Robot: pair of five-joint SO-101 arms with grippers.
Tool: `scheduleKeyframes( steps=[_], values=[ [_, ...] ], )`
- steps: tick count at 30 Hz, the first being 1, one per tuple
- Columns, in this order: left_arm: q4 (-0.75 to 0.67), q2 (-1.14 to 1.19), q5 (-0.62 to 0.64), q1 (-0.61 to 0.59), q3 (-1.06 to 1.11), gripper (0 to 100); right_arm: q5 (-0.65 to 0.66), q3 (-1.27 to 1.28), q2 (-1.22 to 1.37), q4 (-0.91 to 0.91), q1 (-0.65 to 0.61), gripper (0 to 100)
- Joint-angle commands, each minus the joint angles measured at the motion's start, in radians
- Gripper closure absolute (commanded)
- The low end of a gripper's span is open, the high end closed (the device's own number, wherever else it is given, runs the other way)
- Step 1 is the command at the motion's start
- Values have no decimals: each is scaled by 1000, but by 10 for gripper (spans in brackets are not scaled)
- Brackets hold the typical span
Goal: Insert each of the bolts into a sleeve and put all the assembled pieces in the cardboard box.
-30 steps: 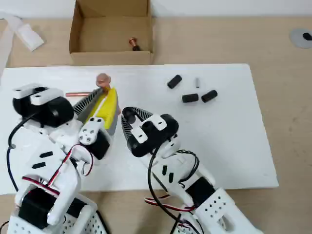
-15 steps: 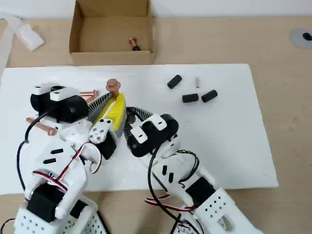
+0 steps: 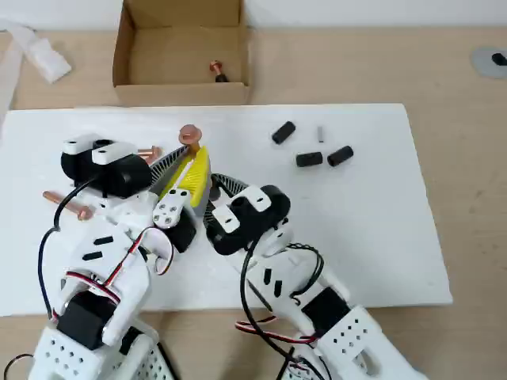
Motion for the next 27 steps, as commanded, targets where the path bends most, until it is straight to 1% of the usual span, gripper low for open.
scheduleKeyframes(
  steps=[1, 7, 10, 14, 27],
  values=[
    [-31, -5, -5, 8, -2, 992, 3, -8, -24, -23, 19, 989],
    [-35, -5, -5, 8, 3, 992, 3, -7, -24, -25, 19, 989],
    [-91, -5, -12, 5, 34, 992, 3, -7, -24, -25, 19, 989],
    [-150, -7, -66, -5, 69, 992, 3, -5, -24, -23, 19, 989],
    [-158, -7, -68, -3, 95, 992, 3, -2, -24, -25, 19, 989]
  ],
)
